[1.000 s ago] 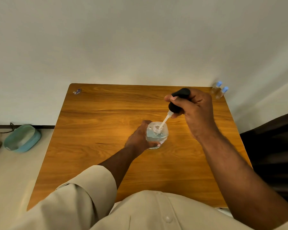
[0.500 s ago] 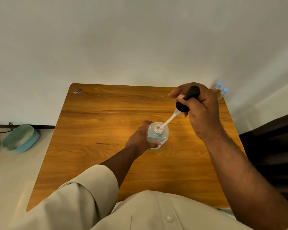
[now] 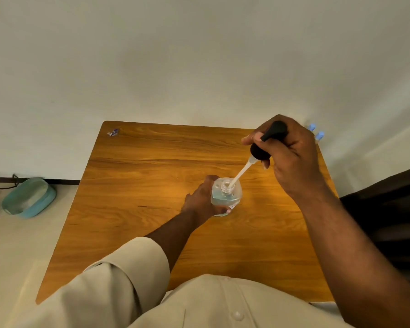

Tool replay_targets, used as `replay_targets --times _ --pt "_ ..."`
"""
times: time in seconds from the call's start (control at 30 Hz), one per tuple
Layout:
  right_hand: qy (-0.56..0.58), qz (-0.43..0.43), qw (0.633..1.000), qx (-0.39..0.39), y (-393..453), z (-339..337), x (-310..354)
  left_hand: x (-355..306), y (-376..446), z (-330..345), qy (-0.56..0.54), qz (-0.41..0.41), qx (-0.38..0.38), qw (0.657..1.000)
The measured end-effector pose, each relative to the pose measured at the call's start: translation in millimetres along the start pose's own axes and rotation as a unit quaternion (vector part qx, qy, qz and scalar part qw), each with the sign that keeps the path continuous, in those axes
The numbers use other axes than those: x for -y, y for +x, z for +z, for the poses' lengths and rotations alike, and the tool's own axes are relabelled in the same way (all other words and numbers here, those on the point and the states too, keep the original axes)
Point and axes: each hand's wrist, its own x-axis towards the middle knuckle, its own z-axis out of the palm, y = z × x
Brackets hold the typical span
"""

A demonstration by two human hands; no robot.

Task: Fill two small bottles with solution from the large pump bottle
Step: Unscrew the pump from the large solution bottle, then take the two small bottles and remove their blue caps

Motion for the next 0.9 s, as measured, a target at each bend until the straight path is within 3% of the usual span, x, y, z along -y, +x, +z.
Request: replay_targets --times 0.17,0.27,0.37,0.53,0.6,0.77,0.83,0.9 --pt "-0.010 -0.091 0.995 0.039 9 5 34 12 0 -3 -0.031 0.016 0.001 0.999" --pt "-0.031 -0.105 0.988 0.107 19 24 31 33 -6 -25 -0.035 -0.022 -0.041 0.998" --pt "-0.118 -0.164 0.957 0.209 30 61 4 78 -16 -65 0.051 -0.091 -0.093 0.990" --pt "-0.283 -0.279 0.809 0.432 45 149 -73 141 -41 -126 0.208 -0.250 -0.056 0.944" --pt "-0.363 -0.280 0.732 0.505 47 188 -109 155 -48 -138 0.229 -0.288 -0.022 0.930" --pt "-0.495 -0.242 0.542 0.634 35 243 -168 174 -55 -134 0.202 -0.303 0.039 0.930" --pt "-0.516 -0.226 0.502 0.657 25 252 -183 173 -53 -126 0.203 -0.311 0.040 0.928" --pt "-0.523 -0.212 0.491 0.663 18 259 -195 171 -50 -120 0.192 -0.322 0.026 0.927"
